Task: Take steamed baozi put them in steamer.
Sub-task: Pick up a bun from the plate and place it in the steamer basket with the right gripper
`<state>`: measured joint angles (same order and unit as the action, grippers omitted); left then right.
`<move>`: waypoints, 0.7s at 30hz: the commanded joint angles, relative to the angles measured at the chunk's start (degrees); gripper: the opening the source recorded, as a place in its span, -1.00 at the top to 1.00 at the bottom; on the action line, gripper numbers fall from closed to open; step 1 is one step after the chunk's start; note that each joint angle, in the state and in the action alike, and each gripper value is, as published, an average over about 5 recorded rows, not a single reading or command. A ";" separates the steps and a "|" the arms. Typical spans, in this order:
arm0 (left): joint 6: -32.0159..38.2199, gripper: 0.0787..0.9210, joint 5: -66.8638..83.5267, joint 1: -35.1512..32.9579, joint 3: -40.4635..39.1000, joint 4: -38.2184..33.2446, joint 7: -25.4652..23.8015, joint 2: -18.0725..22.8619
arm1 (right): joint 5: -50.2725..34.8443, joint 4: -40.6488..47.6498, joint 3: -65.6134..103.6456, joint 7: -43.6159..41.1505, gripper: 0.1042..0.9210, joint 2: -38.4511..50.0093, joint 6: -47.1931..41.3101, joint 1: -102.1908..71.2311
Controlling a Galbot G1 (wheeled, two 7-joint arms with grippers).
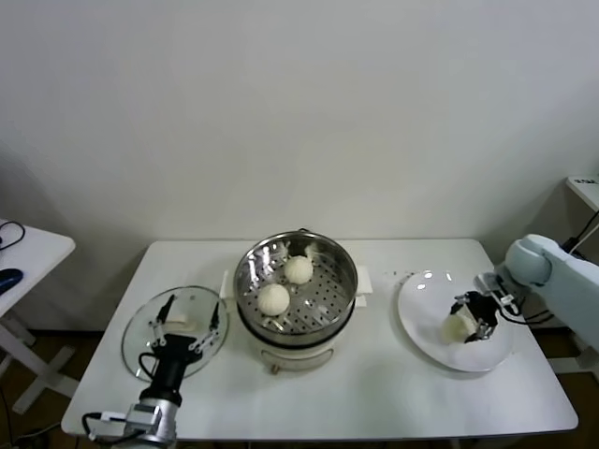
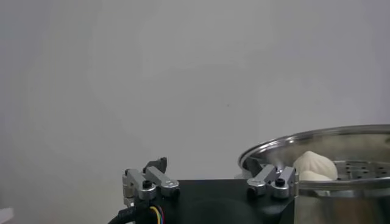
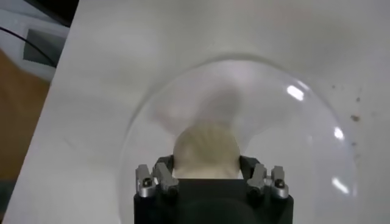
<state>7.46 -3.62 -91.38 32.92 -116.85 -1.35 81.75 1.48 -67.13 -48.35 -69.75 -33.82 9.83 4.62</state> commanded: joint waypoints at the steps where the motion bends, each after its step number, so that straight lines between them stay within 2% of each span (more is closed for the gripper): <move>1: 0.00 -0.77 -0.24 -0.04 -0.15 -0.03 0.03 -0.13 | -6.66 -7.70 -16.39 -0.60 -0.45 -0.38 3.08 23.95; 5: 0.14 -0.77 -0.72 -0.23 -0.48 -0.10 0.05 -0.45 | -8.12 -11.84 -25.91 -1.10 -0.45 -4.04 8.10 39.29; 8: 0.09 -0.77 -0.91 -0.19 -0.71 -0.17 0.07 -0.58 | -3.67 -15.49 -26.30 -1.16 -0.45 -7.83 13.36 43.81; 13: -0.15 -0.77 -1.17 0.03 -1.22 -0.20 0.13 -0.61 | 7.11 -22.91 -21.42 -0.96 -0.45 -13.91 18.17 42.13; 21: -0.48 -0.77 -1.12 0.17 -1.45 -0.16 0.15 -1.72 | 15.27 -26.38 -17.22 -0.59 -0.45 -22.59 19.82 31.94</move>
<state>7.12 -4.75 -91.26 31.49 -116.99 -1.21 80.39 9.11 -87.00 -65.28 -70.28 -48.31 25.41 36.20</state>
